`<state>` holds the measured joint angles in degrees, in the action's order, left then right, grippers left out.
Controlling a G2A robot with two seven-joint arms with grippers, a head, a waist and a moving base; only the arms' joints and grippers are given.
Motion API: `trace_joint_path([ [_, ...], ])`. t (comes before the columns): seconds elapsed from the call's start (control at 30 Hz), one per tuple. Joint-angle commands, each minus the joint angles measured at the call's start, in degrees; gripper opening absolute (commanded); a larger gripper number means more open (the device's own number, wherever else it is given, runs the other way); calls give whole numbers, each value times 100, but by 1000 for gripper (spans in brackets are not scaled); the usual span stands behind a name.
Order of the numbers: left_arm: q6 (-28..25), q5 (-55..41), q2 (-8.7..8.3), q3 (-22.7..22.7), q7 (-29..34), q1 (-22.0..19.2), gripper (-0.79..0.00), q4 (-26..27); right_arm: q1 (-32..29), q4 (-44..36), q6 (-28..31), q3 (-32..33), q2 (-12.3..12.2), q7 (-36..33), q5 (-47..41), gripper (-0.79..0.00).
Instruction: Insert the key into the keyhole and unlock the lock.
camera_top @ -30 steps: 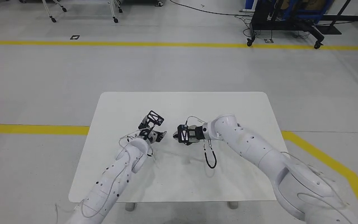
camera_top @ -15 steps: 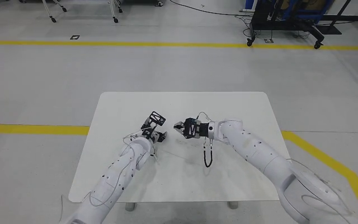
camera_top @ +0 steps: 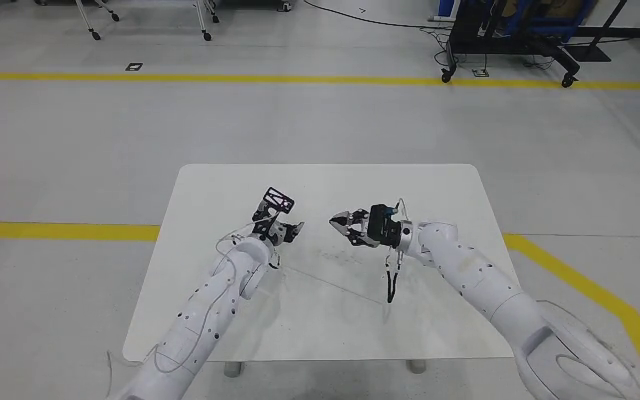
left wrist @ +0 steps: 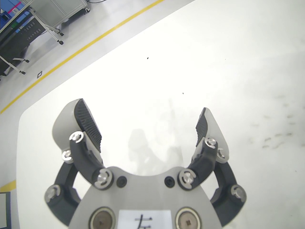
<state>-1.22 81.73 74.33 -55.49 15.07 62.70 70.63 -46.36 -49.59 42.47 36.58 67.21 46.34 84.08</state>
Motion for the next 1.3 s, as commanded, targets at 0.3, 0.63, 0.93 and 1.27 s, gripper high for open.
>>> trace_joint_path([
  [0.3, -4102, -3670, -486, -2263, -469, 944, 0, 481, -356, -446, 1391, 347, -2, 158, -2187, -785],
  [0.63, -4357, -4408, -505, -2361, -257, 962, 0, 434, -445, -560, 1553, 419, -14, -5, -2835, -785],
  [0.93, -4177, -12482, -529, -1381, 4623, -29, 0, -1382, -520, -553, 1553, 74, 229, -1145, -4651, -785],
  [1.27, -3282, -12833, -484, -1351, 5521, -375, -231, -1522, -225, -169, 1553, -514, 583, -2679, -7436, -785],
])
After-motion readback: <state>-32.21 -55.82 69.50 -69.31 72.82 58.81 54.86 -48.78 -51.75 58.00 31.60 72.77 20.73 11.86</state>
